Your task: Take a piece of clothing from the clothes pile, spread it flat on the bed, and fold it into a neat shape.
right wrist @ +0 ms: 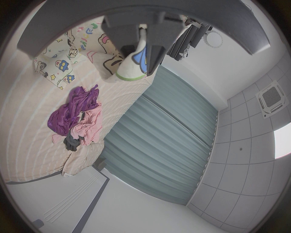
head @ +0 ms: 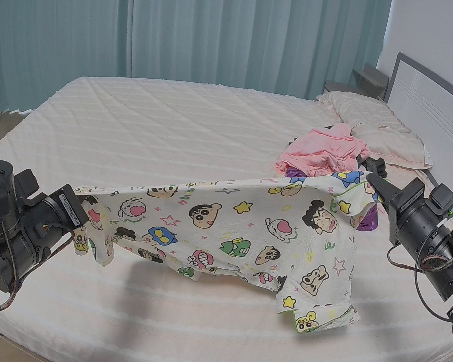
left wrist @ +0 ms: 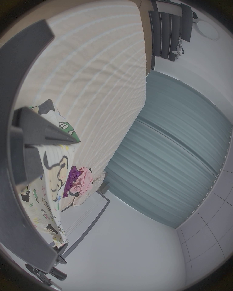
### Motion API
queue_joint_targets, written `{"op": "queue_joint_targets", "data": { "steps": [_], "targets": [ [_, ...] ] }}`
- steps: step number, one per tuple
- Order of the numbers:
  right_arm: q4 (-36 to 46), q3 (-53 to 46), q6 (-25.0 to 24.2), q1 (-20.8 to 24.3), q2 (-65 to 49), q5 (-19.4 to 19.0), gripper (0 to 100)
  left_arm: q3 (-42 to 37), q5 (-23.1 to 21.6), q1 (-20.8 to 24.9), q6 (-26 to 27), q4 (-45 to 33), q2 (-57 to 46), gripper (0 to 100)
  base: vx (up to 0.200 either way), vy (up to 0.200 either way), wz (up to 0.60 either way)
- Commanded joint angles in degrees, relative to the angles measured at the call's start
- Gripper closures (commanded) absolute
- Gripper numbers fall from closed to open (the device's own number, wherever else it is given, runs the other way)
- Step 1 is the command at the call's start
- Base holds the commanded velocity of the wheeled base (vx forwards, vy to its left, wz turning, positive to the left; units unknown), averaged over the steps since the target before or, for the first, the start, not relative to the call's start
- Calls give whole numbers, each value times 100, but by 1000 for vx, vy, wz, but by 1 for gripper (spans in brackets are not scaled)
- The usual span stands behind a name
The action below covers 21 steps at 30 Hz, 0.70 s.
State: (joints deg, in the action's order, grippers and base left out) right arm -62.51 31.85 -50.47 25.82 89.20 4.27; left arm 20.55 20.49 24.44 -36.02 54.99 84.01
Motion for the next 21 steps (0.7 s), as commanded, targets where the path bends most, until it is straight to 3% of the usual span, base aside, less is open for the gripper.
{"op": "queue_joint_targets", "data": {
  "steps": [1,21],
  "targets": [
    [-6,5,-7,2,10,-5,100,1,-10,-1,-1,-6,-139,100,0,200,0],
    [-209,-21,-7,2,27,-5,100,-7,-10,8,-1,-6,-165,100,0,200,0]
  ]
}}
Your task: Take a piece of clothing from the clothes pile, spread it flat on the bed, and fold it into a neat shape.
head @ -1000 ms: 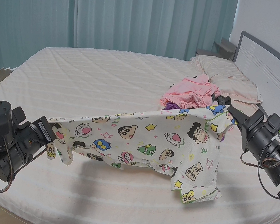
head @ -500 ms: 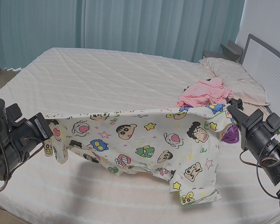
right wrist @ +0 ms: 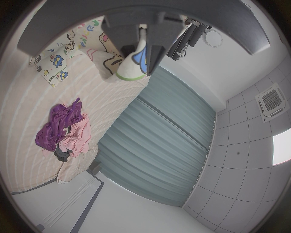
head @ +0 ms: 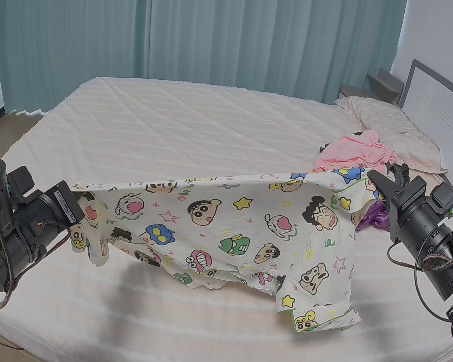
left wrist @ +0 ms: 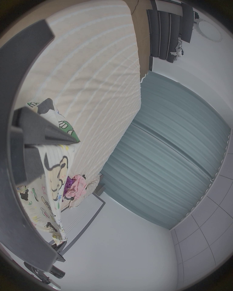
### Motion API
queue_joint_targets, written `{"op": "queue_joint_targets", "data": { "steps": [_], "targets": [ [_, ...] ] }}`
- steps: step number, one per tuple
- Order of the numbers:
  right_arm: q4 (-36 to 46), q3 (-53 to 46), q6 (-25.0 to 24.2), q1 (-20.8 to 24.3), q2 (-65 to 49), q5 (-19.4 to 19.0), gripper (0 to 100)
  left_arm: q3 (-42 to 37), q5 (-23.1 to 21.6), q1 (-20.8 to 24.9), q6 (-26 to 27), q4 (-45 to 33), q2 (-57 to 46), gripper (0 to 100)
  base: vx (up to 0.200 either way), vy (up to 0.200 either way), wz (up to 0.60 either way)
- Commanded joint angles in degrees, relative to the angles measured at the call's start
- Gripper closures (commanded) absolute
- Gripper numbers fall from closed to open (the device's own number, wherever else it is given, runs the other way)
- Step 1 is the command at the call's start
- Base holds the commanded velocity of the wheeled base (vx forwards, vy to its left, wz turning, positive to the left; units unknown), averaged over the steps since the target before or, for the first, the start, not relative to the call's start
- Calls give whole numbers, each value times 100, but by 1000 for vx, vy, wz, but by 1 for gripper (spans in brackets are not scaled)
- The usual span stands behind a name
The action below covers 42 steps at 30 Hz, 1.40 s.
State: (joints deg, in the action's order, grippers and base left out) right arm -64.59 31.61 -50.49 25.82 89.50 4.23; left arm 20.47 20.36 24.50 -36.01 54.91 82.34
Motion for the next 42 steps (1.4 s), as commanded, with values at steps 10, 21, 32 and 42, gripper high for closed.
{"op": "queue_joint_targets", "data": {
  "steps": [10,21,32,42],
  "targets": [
    [-1,3,4,2,-21,-1,100,1,3,2,-2,3,-7,100,0,200,0],
    [7,-6,4,2,-21,-19,100,-25,-6,28,-2,3,28,100,0,109,0],
    [7,-129,31,2,-126,-45,100,-60,-6,134,-2,3,11,100,-182,0,0],
    [87,-252,48,-7,-522,-353,100,-78,-6,309,-20,3,-139,100,-200,0,0]
  ]
}}
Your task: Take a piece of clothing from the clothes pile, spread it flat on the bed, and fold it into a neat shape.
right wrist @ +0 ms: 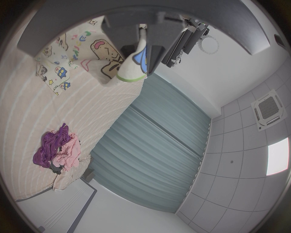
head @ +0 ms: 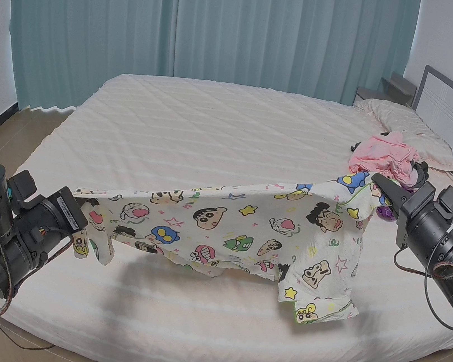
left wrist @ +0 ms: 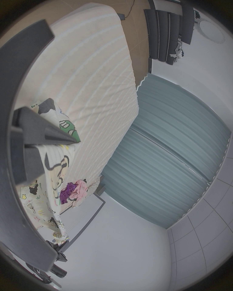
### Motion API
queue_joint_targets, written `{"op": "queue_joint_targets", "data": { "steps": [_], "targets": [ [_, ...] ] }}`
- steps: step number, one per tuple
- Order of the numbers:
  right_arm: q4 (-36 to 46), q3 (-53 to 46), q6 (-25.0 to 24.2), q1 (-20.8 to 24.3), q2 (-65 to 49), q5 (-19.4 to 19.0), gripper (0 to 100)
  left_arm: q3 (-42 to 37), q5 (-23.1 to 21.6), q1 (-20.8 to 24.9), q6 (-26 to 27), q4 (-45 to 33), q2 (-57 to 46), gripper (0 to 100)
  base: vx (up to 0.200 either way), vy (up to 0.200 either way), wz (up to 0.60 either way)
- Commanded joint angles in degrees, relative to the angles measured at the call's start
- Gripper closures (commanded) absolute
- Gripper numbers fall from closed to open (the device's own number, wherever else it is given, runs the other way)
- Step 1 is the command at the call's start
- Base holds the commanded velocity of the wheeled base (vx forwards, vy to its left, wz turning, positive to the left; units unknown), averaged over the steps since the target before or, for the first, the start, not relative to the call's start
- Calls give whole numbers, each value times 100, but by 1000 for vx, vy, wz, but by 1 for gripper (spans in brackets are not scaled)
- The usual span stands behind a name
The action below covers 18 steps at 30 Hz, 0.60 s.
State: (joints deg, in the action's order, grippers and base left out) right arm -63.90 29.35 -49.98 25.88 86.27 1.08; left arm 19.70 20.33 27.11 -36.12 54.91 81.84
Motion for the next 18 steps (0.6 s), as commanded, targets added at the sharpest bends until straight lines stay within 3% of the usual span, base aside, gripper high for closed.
{"op": "queue_joint_targets", "data": {
  "steps": [1,7,13,18],
  "targets": [
    [36,-114,6,-13,-348,-196,100,-1,6,93,0,3,-168,100,-200,0,0],
    [458,-88,6,-13,-998,-601,100,25,-29,224,26,-50,-634,100,-200,0,0],
    [862,70,6,-13,-1781,-1084,100,87,-38,277,299,-77,-1038,100,0,0,0],
    [1108,229,6,-13,-2141,-1207,100,157,-38,277,483,-156,-1214,100,0,0,0]
  ]
}}
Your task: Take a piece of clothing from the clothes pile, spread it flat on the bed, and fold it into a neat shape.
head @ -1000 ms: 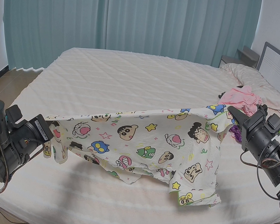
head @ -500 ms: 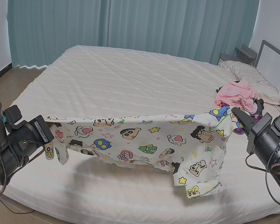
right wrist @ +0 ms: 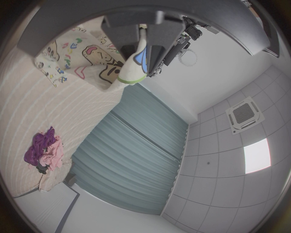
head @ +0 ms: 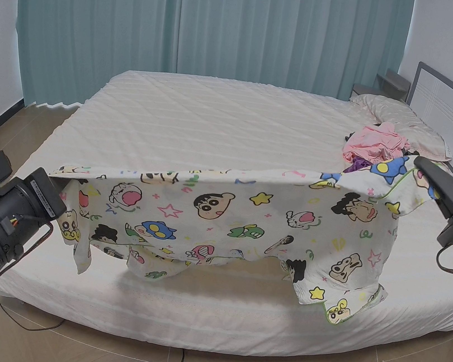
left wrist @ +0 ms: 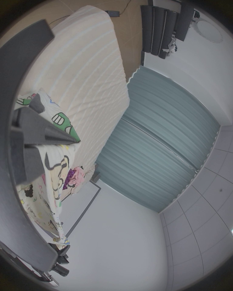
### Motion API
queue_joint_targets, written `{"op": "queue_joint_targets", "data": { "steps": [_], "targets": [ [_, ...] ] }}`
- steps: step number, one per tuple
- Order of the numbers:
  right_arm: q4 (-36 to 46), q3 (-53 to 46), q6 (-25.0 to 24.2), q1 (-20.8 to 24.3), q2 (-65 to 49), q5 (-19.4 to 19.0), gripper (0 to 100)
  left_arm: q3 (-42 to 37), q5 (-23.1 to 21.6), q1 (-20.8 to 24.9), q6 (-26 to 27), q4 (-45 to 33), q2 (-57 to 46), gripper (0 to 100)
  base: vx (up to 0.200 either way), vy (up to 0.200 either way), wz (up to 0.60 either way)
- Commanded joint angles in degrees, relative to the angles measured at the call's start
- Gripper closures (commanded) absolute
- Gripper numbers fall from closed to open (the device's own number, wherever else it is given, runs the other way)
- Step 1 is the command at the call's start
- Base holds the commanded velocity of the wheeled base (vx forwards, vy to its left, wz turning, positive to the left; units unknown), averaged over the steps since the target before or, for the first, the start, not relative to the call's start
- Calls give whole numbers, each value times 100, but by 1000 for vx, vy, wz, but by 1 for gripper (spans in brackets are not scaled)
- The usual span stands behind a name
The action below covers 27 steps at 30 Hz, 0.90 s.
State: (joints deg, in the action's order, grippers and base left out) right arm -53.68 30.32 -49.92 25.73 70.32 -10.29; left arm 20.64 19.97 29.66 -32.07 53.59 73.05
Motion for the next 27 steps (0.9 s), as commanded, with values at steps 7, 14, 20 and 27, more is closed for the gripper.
{"op": "queue_joint_targets", "data": {
  "steps": [7,14,20,27],
  "targets": [
    [885,827,35,2,-941,-254,100,775,-2,31,158,-964,-739,100,0,0,0],
    [1368,1055,53,11,-1081,-580,100,1083,7,31,193,-1202,-827,100,0,0,0],
    [1579,1090,53,2,-1196,-667,100,1083,7,31,272,-1219,-941,100,0,0,0],
    [1869,1354,53,-25,-1073,-667,100,1100,7,31,272,-1334,-897,100,0,0,0]
  ]
}}
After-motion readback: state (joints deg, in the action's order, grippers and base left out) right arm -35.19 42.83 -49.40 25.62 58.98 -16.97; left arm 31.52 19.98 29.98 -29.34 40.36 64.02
